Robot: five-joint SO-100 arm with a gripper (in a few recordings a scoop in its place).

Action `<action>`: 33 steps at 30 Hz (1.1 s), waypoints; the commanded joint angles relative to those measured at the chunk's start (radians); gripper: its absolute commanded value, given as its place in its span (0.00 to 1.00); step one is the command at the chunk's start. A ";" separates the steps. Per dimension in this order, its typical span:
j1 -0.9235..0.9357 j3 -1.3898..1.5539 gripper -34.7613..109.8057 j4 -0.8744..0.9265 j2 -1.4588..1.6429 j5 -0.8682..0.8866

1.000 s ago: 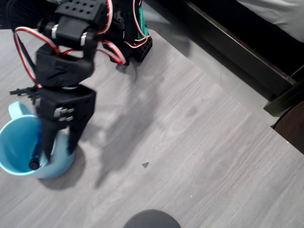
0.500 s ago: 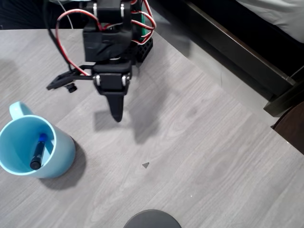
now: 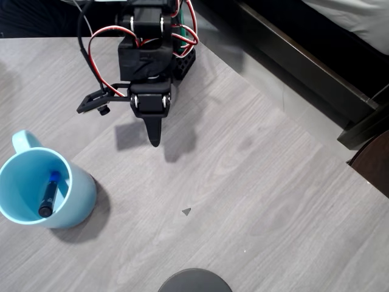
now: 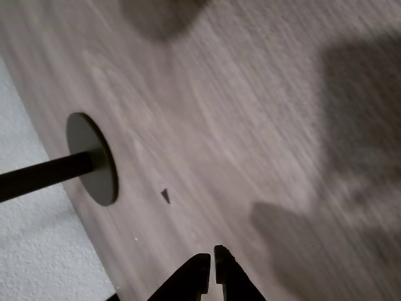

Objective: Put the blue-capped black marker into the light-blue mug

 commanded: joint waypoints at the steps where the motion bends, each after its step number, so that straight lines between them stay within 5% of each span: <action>1: 0.000 0.055 0.24 0.041 0.135 -0.012; 33: -0.025 0.130 0.24 0.233 0.135 -0.012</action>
